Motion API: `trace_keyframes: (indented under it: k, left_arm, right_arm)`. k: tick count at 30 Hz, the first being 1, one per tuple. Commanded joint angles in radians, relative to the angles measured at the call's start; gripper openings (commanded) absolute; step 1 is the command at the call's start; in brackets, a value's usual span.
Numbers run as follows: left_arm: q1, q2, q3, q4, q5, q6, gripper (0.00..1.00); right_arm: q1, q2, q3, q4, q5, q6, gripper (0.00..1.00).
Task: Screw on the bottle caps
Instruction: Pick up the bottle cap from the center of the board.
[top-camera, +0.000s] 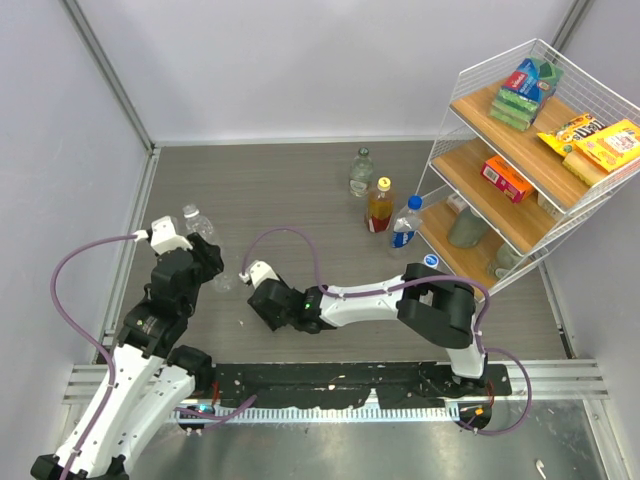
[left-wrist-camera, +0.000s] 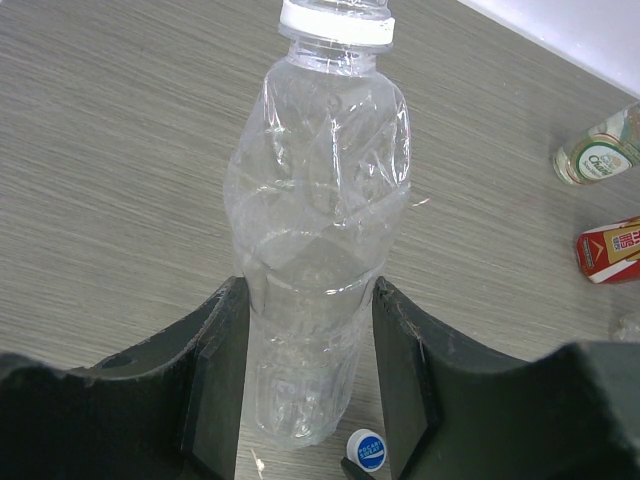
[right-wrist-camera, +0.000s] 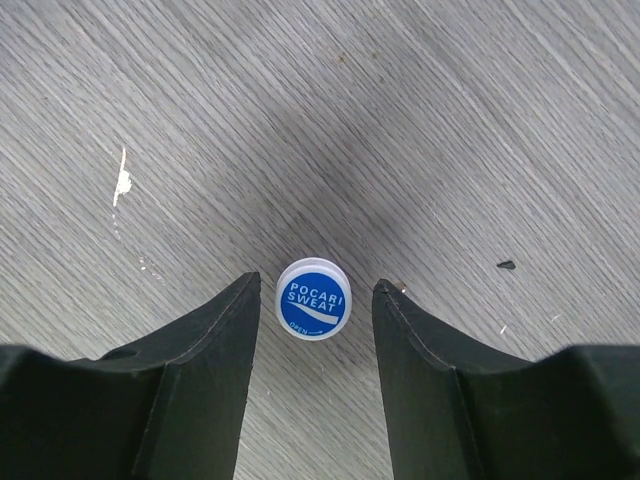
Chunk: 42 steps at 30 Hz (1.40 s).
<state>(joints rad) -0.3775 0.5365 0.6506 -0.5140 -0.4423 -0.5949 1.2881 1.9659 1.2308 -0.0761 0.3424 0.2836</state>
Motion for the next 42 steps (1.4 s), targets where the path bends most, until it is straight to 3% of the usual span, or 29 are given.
trace_keyframes:
  k: [1, 8, 13, 17, 19, 22, 26, 28, 32, 36, 37, 38, 39, 42]
  left_arm:
    - [0.000, 0.003, 0.004, 0.029, -0.013, -0.002, 0.00]
    - [0.000, 0.010, 0.004, 0.031, -0.013, 0.000, 0.00]
    - [0.000, 0.010, 0.001, 0.037, -0.001, 0.009, 0.00]
    - [0.000, 0.005, -0.002, 0.066, 0.040, 0.029, 0.00]
    - [0.000, 0.005, -0.017, 0.129, 0.143, 0.072, 0.00]
    - [0.000, 0.022, -0.060, 0.325, 0.412, 0.171, 0.00]
    - [0.000, 0.130, -0.112, 0.636, 0.852, 0.378, 0.00]
    - [-0.001, 0.180, -0.108, 0.693, 0.998, 0.457, 0.00]
    - [0.002, 0.238, -0.074, 0.657, 1.162, 0.621, 0.00]
    - [0.002, 0.295, -0.091, 0.690, 1.394, 0.731, 0.04]
    - [0.002, 0.310, -0.089, 0.677, 1.475, 0.775, 0.10]
    - [0.002, 0.318, -0.083, 0.655, 1.557, 0.823, 0.09]
    - [0.002, 0.329, -0.078, 0.645, 1.602, 0.836, 0.00]
    - [0.002, 0.336, -0.068, 0.655, 1.567, 0.805, 0.00]
  right_arm:
    - [0.000, 0.013, 0.036, 0.022, 0.010, 0.025, 0.53]
    - [0.001, 0.021, 0.038, 0.013, 0.012, 0.042, 0.49]
    - [0.002, 0.016, 0.038, 0.018, 0.007, 0.054, 0.35]
    - [0.000, -0.008, 0.033, 0.010, 0.012, 0.066, 0.28]
    - [0.000, -0.060, 0.015, 0.006, 0.021, 0.080, 0.27]
    - [-0.006, -0.172, -0.054, -0.010, 0.065, 0.086, 0.25]
    - [-0.077, -0.430, -0.174, -0.108, 0.075, 0.087, 0.24]
    - [-0.136, -0.626, -0.238, -0.140, 0.041, 0.092, 0.23]
    - [-0.271, -0.917, -0.335, -0.200, -0.017, 0.080, 0.22]
    - [-0.338, -1.080, -0.338, -0.196, -0.117, 0.008, 0.22]
    - [-0.345, -1.093, -0.318, -0.189, -0.169, 0.000, 0.22]
    - [-0.358, -1.093, -0.301, -0.186, -0.204, -0.021, 0.22]
    - [-0.361, -1.086, -0.266, -0.188, -0.273, -0.027, 0.21]
    - [-0.363, -1.030, -0.182, -0.208, -0.435, -0.047, 0.20]
